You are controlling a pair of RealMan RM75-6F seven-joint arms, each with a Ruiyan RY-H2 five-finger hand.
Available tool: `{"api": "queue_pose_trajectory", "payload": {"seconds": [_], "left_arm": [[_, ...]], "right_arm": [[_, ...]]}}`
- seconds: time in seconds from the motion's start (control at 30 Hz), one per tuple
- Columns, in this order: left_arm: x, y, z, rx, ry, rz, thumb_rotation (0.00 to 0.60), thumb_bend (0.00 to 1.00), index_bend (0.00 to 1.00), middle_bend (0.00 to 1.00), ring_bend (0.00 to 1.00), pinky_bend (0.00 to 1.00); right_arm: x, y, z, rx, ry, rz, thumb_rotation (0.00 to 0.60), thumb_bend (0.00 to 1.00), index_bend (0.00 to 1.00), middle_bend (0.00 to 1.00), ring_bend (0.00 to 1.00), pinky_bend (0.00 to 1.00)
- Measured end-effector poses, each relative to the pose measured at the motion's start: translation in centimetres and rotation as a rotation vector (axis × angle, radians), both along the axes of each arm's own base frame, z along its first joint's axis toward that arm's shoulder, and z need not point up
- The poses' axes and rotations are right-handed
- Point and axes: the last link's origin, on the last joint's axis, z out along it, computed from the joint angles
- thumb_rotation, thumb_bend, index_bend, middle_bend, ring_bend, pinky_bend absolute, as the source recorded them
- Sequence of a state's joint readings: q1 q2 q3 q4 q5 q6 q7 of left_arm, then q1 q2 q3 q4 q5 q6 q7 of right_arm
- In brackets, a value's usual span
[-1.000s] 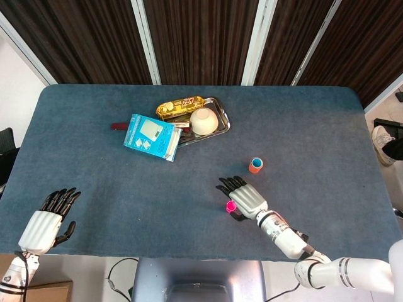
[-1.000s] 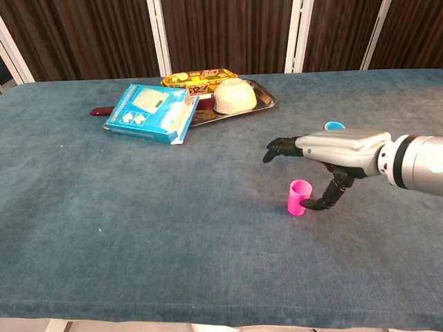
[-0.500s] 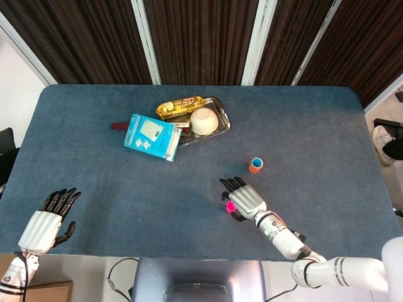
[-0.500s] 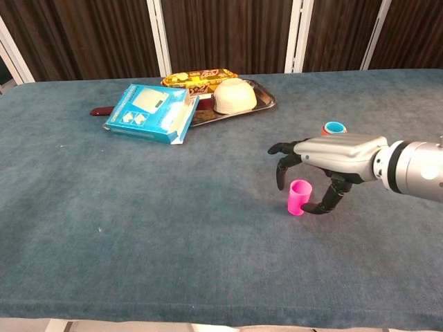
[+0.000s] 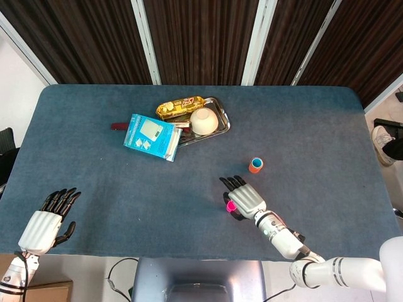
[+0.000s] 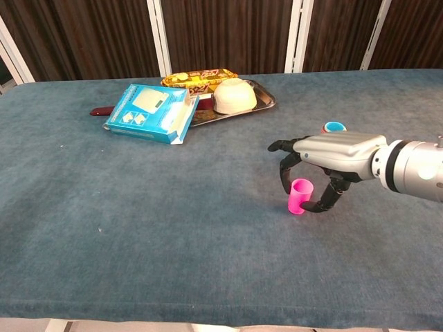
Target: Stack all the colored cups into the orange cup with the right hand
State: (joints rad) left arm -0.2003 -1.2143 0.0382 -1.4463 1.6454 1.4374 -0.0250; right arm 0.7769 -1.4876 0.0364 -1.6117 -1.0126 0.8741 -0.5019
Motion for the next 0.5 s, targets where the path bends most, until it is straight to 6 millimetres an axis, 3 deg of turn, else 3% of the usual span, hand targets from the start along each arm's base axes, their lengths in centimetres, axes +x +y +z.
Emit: {"api": "queue_pose_trajectory", "payload": {"seconds": [0.23,0.5], "left_arm": [[0.0,0.0,0.0,0.001,0.0,0.0,0.6,0.47,0.0,0.04,0.05,0.12],[0.1,-0.1,0.0,-0.001,0.002,-0.004,0.6,0.47,0.0,0.04,0.05,0.12]], "right_arm": [[0.6,-0.6,1.4,-0.045,-0.043,-0.008,0.6,0.46,0.61,0.04,0.0,0.0],[2.1,-4.3,5.3,-0.214,-0.118,-0.029,0.6,0.46,0.61,0.04,0.0,0.0]]}}
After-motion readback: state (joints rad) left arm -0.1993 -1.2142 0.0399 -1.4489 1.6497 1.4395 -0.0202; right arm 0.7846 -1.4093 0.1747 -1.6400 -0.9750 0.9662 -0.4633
